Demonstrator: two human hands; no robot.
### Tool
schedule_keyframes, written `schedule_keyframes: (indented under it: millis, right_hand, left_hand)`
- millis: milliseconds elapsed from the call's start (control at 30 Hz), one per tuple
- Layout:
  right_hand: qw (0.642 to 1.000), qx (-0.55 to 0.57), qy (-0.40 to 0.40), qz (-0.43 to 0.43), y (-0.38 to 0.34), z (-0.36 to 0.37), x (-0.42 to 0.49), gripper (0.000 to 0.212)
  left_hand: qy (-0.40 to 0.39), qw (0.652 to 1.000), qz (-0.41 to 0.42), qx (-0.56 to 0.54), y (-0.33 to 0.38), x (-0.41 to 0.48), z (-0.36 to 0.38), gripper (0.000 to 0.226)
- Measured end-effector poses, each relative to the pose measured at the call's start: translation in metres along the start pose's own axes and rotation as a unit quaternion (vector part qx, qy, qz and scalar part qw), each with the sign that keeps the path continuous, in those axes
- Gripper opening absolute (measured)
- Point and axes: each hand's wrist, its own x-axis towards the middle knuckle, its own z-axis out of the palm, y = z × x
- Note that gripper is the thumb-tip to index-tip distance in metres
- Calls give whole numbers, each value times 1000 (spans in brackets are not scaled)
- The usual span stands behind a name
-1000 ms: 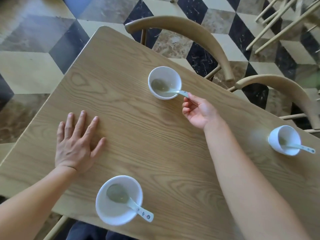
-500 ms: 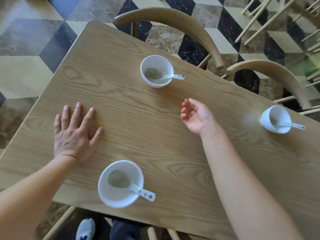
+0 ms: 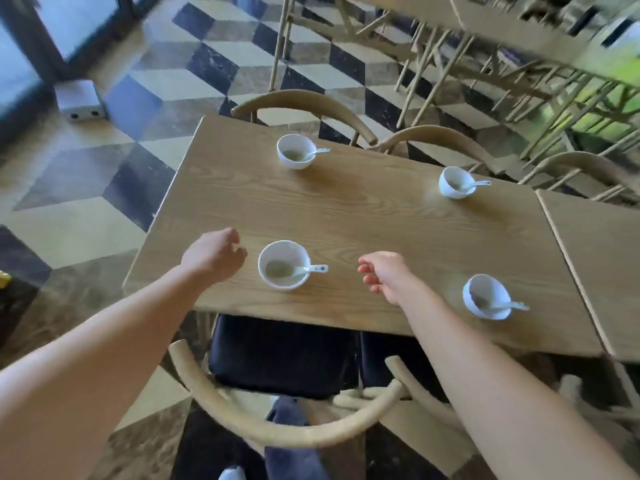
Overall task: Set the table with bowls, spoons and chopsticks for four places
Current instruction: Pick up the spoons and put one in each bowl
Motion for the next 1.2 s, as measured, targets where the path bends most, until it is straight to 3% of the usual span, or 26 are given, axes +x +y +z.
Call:
schedule_keyframes:
  millis: [133, 333, 667, 833, 1200]
  right_hand:
    - [983, -164, 24, -77, 31, -7, -89, 11]
    - [919, -342, 105, -167, 48, -42, -173, 14]
    - [880, -418, 138, -177, 99, -131, -221, 31]
    - [883, -418, 140, -160, 145, -200, -236, 24]
    - [904, -388, 168, -57, 283, -352, -283, 32]
  left_hand:
    - [13, 993, 85, 77, 30, -78, -23, 25]
    - [51, 973, 170, 150, 79, -163, -45, 28]
    - [57, 940, 260, 215, 173, -258, -13, 23]
    - [49, 933, 289, 210, 237, -301, 25, 20]
    - [-36, 899, 370, 232, 370, -396, 159, 16]
